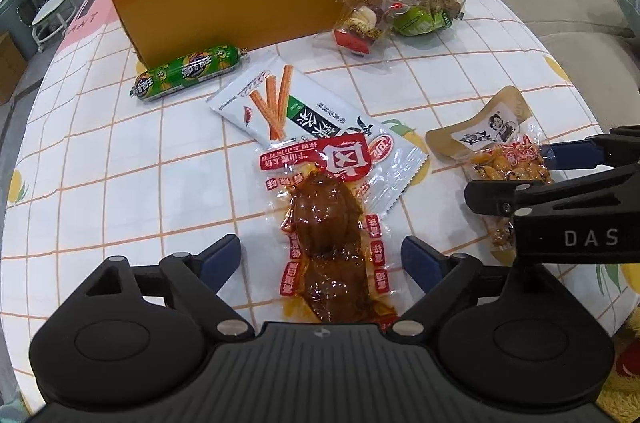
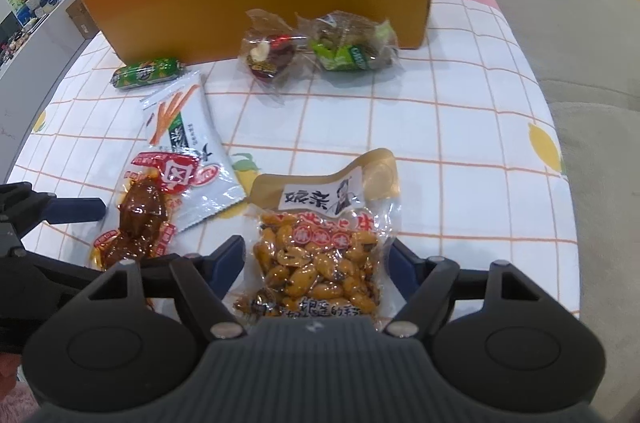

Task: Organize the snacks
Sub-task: 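Grasp the red braised meat pack with the left tool while the right tool grasps the peanut pack, then lift both packs and carry them over the orange box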

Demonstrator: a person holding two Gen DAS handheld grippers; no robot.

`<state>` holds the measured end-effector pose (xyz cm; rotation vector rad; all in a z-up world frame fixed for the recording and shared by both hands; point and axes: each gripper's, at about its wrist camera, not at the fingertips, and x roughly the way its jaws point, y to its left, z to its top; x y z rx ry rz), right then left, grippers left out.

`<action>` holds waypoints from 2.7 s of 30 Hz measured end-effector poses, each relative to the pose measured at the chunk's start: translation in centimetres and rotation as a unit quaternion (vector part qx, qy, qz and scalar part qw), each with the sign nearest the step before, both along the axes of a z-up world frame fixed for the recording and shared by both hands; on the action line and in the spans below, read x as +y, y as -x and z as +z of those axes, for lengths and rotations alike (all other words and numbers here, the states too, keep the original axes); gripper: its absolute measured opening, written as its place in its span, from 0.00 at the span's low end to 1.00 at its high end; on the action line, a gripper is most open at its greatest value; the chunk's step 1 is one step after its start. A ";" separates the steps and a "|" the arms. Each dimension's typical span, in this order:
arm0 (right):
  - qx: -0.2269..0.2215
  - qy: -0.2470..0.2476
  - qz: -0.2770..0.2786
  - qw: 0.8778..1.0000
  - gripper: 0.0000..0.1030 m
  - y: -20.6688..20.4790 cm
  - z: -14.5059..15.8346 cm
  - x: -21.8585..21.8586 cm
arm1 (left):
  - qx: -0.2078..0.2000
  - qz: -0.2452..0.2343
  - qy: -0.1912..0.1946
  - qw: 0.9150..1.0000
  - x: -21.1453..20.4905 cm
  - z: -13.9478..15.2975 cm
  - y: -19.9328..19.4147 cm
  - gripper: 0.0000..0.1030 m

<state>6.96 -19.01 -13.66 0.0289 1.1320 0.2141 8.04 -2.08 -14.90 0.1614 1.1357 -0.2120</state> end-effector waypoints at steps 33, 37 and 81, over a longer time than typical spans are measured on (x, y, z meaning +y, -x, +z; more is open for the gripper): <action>-0.011 -0.079 -0.015 0.997 0.69 1.1 3.3 -1.2 | -0.052 0.091 0.148 0.983 3.0 6.3 1.2 0.56; -0.036 -0.086 -0.012 0.996 0.69 1.2 5.4 -1.2 | -0.070 0.104 0.174 0.977 3.6 8.5 0.7 0.56; -0.131 0.054 0.081 0.987 0.68 -22.7 9.4 2.1 | -0.058 0.065 0.079 0.993 1.4 10.6 -22.0 0.56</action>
